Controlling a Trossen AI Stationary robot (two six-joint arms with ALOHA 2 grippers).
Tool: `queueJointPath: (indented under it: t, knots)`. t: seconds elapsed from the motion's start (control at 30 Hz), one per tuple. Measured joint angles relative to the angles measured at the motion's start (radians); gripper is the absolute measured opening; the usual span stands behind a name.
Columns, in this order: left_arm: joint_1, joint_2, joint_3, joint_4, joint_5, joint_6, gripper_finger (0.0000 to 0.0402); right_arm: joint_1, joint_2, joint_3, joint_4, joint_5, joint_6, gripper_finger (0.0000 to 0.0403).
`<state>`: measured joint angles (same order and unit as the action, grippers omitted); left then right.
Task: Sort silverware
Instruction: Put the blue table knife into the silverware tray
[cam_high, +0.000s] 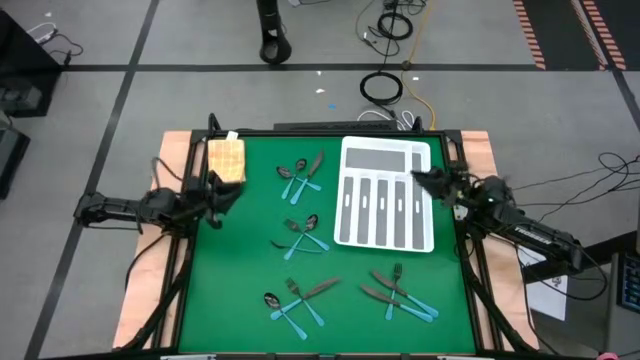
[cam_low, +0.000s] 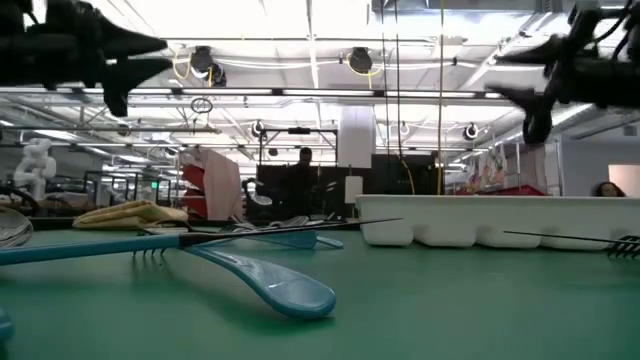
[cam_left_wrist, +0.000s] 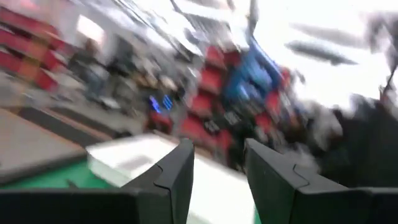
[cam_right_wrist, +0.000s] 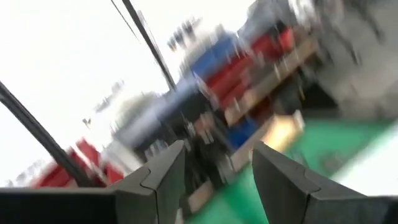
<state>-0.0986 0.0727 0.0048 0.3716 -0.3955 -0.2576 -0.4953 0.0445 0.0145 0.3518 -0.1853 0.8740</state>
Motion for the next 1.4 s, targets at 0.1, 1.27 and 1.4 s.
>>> queueJointPath:
  t: [0.1, 1.27, 1.4]
  knots:
    - [0.000, 0.000, 0.000, 0.133, -0.066, -0.077, 0.0146, 0.000, 0.000, 0.021, 0.161, 0.108, -0.055, 0.0173]
    - [0.000, 0.324, 0.803, -0.451, -0.184, 0.114, 0.0146, 0.951, 0.984, 0.876, -1.202, 0.098, 0.247, 0.0173]
    - [0.000, 0.325, 0.804, -0.509, -0.214, 0.113, 0.0146, 1.105, 1.039, 0.799, -1.189, 0.206, 0.476, 0.0173]
